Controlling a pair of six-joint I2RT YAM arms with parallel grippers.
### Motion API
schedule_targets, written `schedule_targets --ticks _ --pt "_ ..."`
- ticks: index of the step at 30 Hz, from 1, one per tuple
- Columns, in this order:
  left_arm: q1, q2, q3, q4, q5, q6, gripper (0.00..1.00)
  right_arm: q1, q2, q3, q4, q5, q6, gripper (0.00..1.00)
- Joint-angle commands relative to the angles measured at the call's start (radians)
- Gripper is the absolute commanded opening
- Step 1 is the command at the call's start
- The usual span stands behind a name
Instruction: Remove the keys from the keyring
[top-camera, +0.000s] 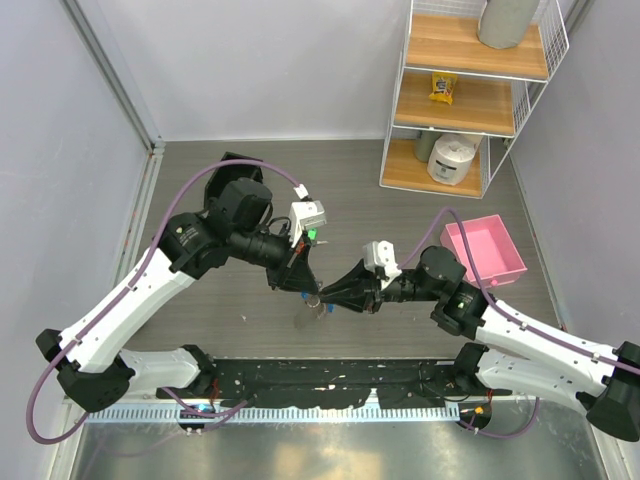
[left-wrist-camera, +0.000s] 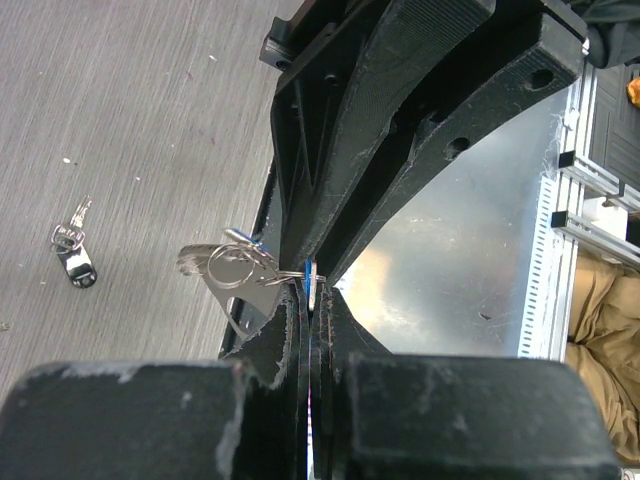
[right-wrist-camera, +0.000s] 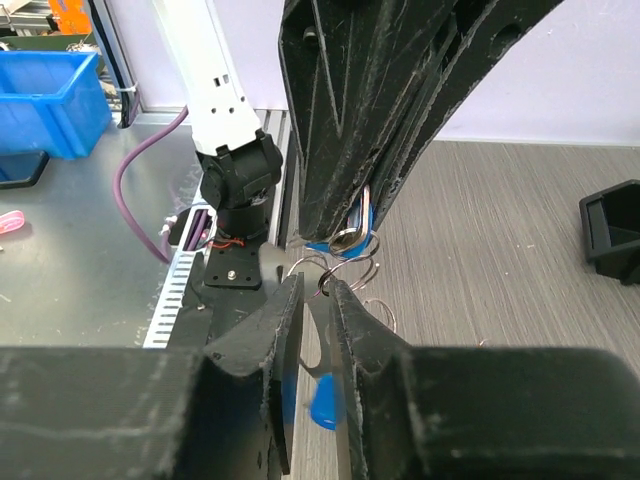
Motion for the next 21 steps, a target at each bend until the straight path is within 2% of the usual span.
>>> schedule_targets --ticks 1,17,21 --pt "-0.005 -0.022 0.042 0.031 0.035 -0.017 0.00 0.010 -0.025 0.034 0.037 0.009 -0.009 0.22" --pt "-0.020 -0.022 0.056 0.024 0.039 -0.032 0.00 0.017 -0.024 0.043 0.033 0.037 -0.023 0.20" --pt "-0.022 -0.022 0.056 0.026 0.038 -0.031 0.00 0.018 -0.019 0.049 0.030 0.031 -0.024 0.13"
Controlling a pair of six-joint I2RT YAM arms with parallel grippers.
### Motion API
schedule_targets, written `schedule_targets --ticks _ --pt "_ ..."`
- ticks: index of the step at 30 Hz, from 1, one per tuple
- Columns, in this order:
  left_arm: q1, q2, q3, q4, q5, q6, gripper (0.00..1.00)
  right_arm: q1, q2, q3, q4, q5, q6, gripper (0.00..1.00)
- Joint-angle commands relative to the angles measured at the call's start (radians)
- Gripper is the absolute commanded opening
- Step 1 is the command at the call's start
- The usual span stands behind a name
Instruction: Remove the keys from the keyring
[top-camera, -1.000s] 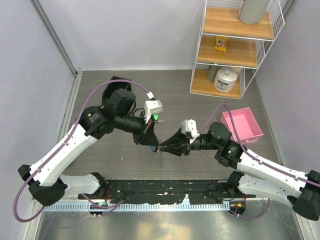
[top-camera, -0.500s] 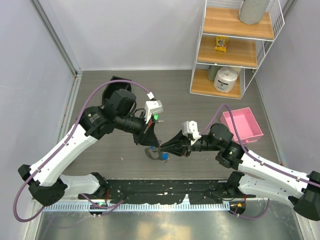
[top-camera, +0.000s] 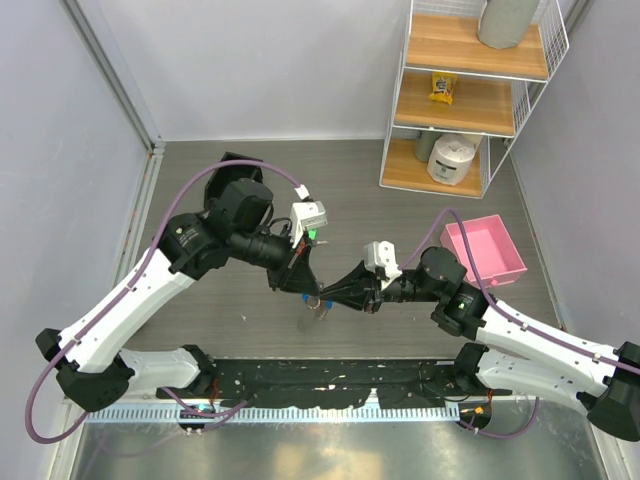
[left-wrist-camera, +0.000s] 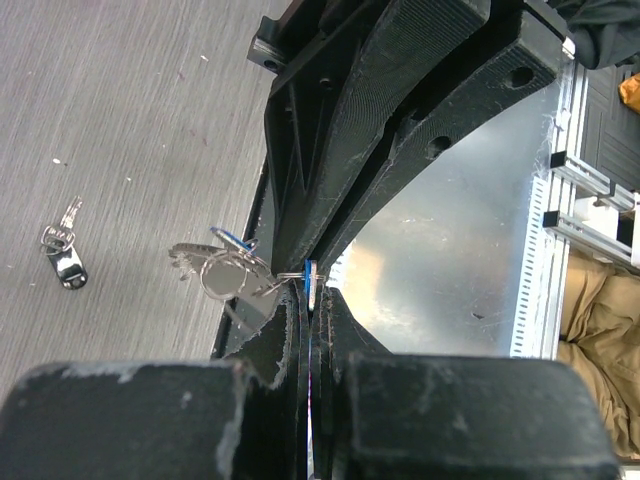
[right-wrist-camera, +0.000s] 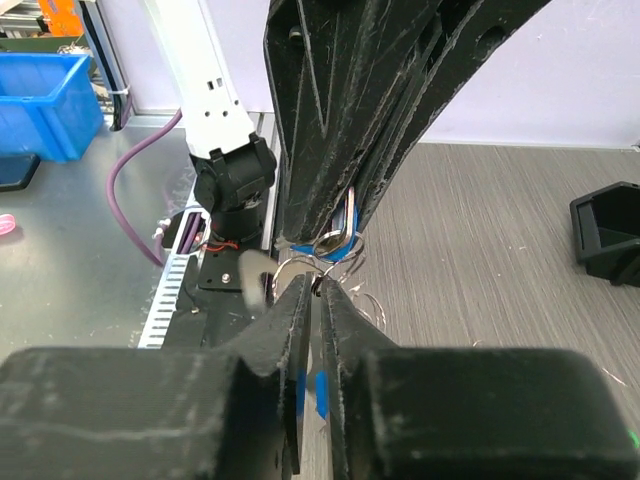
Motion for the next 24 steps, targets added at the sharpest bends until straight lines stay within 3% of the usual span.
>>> schedule_targets --ticks 1,5,24 --pt "-0.006 -0.022 0.051 0.024 0.036 -0.013 0.00 0.011 -0.012 0.051 0.028 0.006 -0.017 0.09" --pt "-0.006 -0.020 0.053 0.025 0.033 -0.011 0.00 0.014 -0.017 0.050 0.027 0.005 -0.017 0.05" --pt "-0.006 -0.016 0.037 -0.025 -0.034 0.035 0.00 0.016 -0.096 0.025 -0.089 0.071 -0.037 0.05"
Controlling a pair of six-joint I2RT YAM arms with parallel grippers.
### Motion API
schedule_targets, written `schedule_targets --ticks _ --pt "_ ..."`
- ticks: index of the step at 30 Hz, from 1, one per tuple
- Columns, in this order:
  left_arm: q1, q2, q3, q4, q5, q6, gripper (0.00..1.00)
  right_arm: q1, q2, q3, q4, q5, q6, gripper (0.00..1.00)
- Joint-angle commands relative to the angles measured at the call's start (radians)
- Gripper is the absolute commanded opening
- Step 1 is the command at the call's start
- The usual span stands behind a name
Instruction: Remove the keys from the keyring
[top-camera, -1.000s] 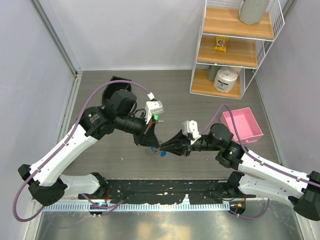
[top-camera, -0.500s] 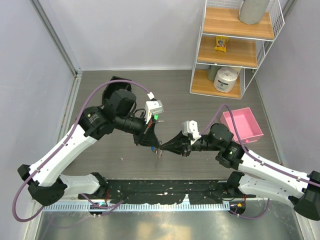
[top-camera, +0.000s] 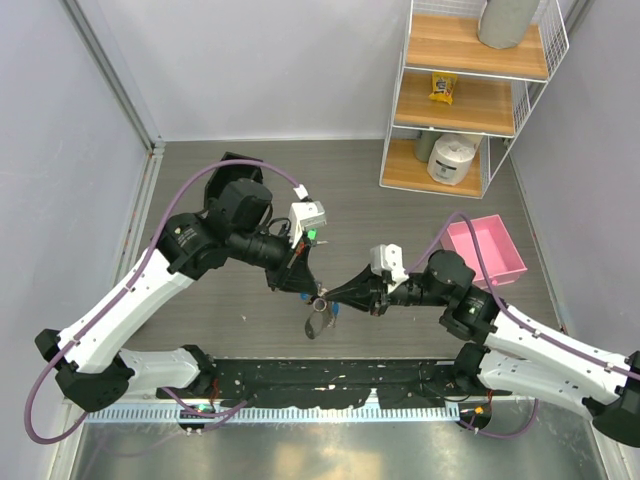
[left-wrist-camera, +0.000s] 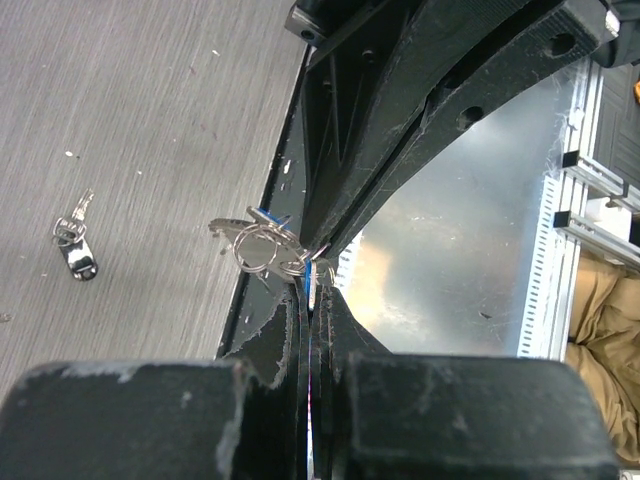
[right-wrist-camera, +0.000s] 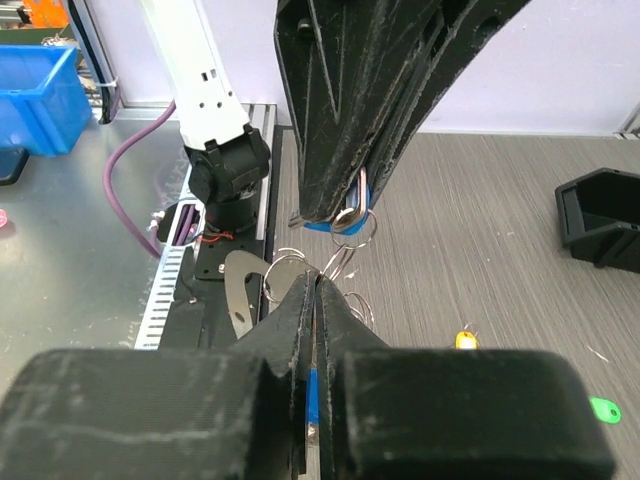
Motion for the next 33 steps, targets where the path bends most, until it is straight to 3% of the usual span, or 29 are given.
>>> schedule_targets --ticks 1,16,33 --pt "-0.006 -0.015 0.023 -0.013 -0.012 0.030 0.00 0.005 -0.036 0.018 -0.004 0.044 -0.017 0.05" --pt "-0.006 -0.023 -0.032 -0.007 -0.032 0.058 0.00 0.005 -0.082 0.016 -0.033 0.065 -0.025 0.05" --pt "-0.006 -0.024 -0.087 0.002 0.021 0.055 0.00 0.005 -0.083 0.015 -0.006 0.207 0.001 0.05"
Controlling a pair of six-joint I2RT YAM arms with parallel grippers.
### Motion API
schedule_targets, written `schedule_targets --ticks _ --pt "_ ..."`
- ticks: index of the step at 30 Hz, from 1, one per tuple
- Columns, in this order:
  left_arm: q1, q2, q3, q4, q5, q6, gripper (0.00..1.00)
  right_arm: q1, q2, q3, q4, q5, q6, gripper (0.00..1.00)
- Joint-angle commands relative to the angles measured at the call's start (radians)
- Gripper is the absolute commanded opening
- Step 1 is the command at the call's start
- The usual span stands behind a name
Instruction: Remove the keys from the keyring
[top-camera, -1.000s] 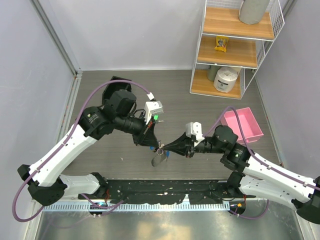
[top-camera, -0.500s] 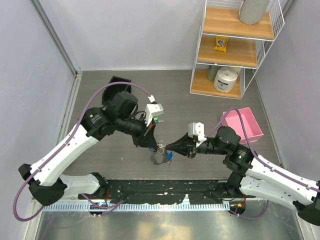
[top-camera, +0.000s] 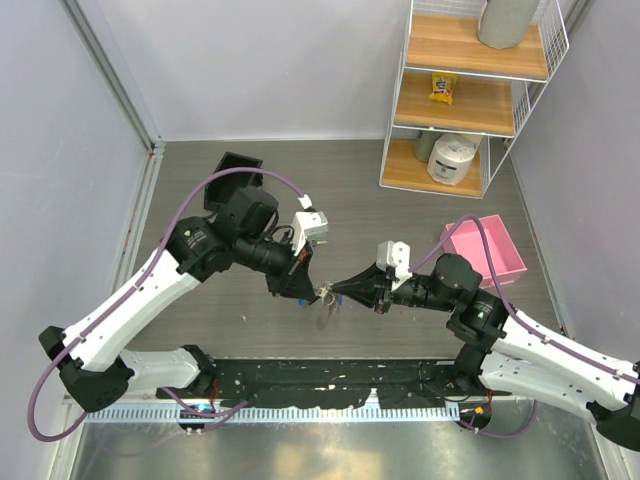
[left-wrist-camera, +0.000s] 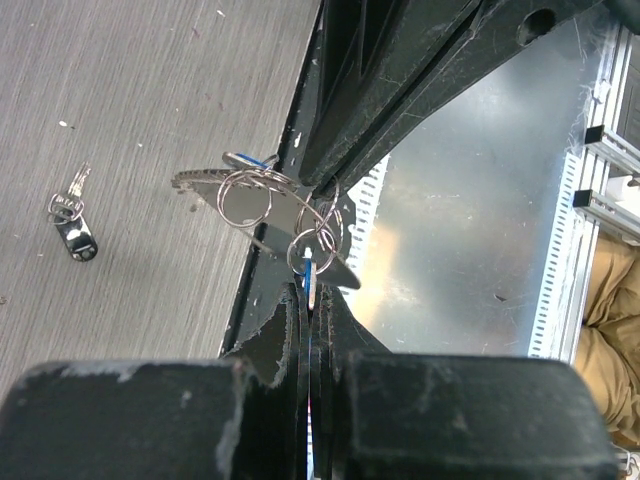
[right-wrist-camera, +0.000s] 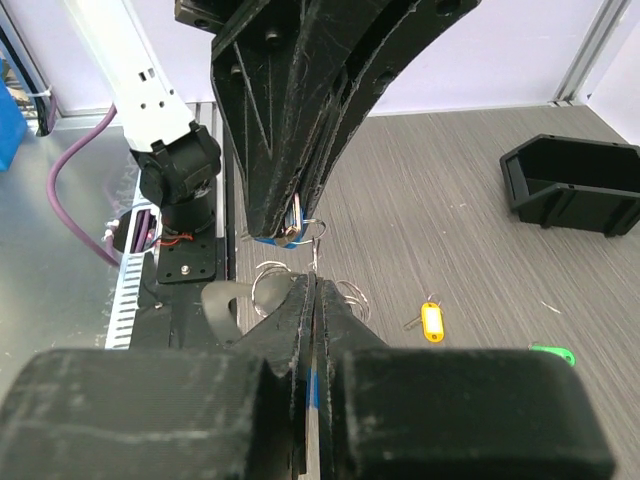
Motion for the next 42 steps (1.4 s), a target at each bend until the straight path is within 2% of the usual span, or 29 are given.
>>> schedule_targets --ticks 1,14,26,35,42 --pt "-0.006 -0.020 -0.018 0.013 0.039 0.007 0.00 0.003 -0.019 0.014 0.085 0.054 0.008 0.05" --pt "-0.006 0.012 -0.095 0.102 0.082 -0.034 0.00 0.001 -0.051 -0.027 0.179 0.091 0.026 0.05" --pt "-0.006 -0.038 -0.107 0.144 -0.011 -0.042 0.00 0.003 -0.058 -0.069 0.227 0.114 0.046 0.05" --pt "-0.003 -0.097 -0.067 0.111 -0.135 -0.013 0.00 0.003 -0.066 -0.122 0.248 0.088 0.092 0.11" --pt "-0.003 -0.112 -0.049 0.118 -0.154 -0.004 0.00 0.003 -0.065 -0.161 0.271 0.064 0.126 0.15"
